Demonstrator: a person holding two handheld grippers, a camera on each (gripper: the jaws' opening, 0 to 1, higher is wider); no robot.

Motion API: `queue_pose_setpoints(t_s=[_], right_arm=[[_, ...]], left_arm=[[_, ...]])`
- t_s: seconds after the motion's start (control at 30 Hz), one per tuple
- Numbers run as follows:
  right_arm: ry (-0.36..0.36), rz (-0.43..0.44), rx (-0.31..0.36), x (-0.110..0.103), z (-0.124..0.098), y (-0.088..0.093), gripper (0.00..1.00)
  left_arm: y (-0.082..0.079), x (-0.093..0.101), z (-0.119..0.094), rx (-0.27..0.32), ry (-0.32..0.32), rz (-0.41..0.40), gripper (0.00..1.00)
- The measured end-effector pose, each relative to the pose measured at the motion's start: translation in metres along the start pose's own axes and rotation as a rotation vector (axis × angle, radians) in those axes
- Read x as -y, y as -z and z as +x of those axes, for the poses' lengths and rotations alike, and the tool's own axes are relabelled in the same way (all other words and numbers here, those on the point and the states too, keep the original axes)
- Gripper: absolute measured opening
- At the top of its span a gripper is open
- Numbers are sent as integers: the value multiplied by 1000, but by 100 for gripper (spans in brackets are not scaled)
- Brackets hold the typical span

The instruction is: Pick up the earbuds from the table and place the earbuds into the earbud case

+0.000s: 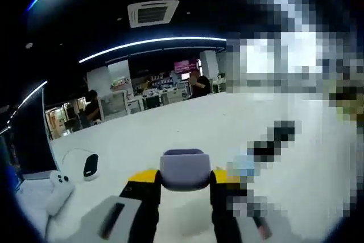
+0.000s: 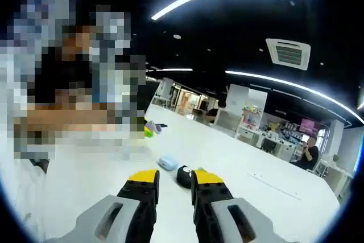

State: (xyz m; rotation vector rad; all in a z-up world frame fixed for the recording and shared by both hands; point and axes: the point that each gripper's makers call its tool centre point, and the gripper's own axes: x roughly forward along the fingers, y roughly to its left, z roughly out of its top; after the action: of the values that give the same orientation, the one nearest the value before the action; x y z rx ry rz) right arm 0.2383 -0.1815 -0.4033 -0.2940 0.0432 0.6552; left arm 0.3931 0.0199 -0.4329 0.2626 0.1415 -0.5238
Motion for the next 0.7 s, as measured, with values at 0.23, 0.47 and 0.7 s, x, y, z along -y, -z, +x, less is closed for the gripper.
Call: queue_pose_setpoints(t_s=[0.23,0.47,0.7], right_arm=[[4,-6,40,-12,0,-16,22],[24,-72,82,-24,-8,-42,21],[24,-108,77,-33,-11,-52,19]], left_arm=[[-42,62,-46,138,78,77,35],[-57,114,-80,236,134,97,35],[-59,143,-99,297,134,194,35]])
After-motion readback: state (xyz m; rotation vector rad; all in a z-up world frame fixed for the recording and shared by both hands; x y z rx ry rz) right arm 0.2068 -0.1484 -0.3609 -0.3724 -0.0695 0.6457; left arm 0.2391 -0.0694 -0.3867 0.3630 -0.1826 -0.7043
